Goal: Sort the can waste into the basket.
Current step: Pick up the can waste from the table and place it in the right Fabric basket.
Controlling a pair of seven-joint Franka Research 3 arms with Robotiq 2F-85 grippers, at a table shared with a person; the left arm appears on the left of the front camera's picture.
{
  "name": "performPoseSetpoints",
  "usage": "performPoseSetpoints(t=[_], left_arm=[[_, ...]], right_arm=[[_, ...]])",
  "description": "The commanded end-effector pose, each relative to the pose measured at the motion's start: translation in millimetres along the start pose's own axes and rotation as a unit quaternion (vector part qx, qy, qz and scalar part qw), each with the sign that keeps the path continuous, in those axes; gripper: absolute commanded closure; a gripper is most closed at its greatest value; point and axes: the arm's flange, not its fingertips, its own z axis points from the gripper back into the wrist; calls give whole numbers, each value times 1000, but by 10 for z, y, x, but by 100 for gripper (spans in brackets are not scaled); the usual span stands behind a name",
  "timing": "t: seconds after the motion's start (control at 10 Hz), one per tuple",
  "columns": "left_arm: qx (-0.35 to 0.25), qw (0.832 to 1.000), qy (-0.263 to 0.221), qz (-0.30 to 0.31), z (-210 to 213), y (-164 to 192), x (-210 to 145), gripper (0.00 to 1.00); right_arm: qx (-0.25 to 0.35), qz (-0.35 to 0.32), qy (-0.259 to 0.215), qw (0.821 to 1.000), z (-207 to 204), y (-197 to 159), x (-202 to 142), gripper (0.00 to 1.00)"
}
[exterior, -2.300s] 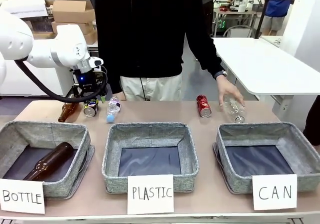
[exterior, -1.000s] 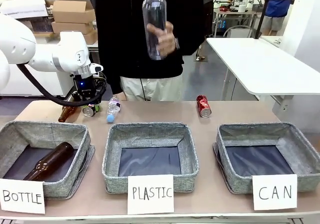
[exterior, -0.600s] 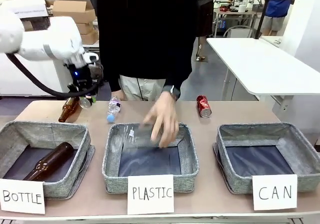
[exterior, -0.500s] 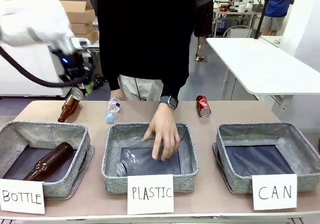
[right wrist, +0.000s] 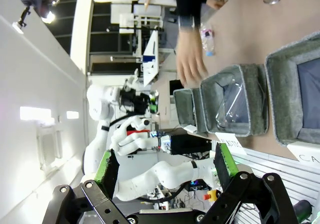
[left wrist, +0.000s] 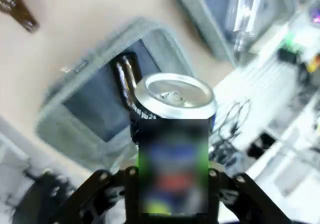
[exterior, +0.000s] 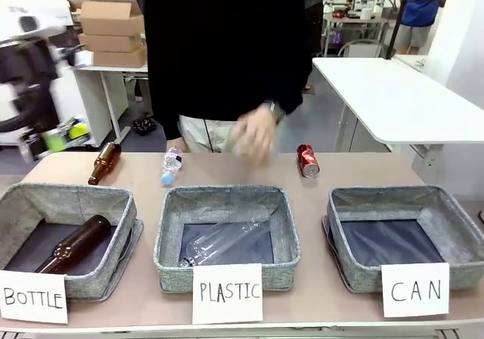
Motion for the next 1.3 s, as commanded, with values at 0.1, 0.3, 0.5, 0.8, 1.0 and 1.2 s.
performPoseSetpoints(t=[0.1,0.3,0.5,0.8,1.0,1.2], left_arm=[[23,994,-110,8,-467,-66,-530,100],[2,1000,-14,-21,-166,-98,-286,100],[2,1000,-14,-21,-166,-98,-286,100],[-38,992,-115,-43,-128,-1132,953,58],[-18,990,-101,-96,-103,-2340,1707,58],[-32,984,-79,-154,-401,-3362,2166,58]], right_arm=[[6,13,2,1000,7,9,19,0],[6,13,2,1000,7,9,19,0],[6,13,2,1000,7,9,19,0],[29,-12,-13,999,485,6,-85,0],[35,-86,-156,983,1391,-302,-84,0],[56,-148,-258,953,2143,-686,-255,0]])
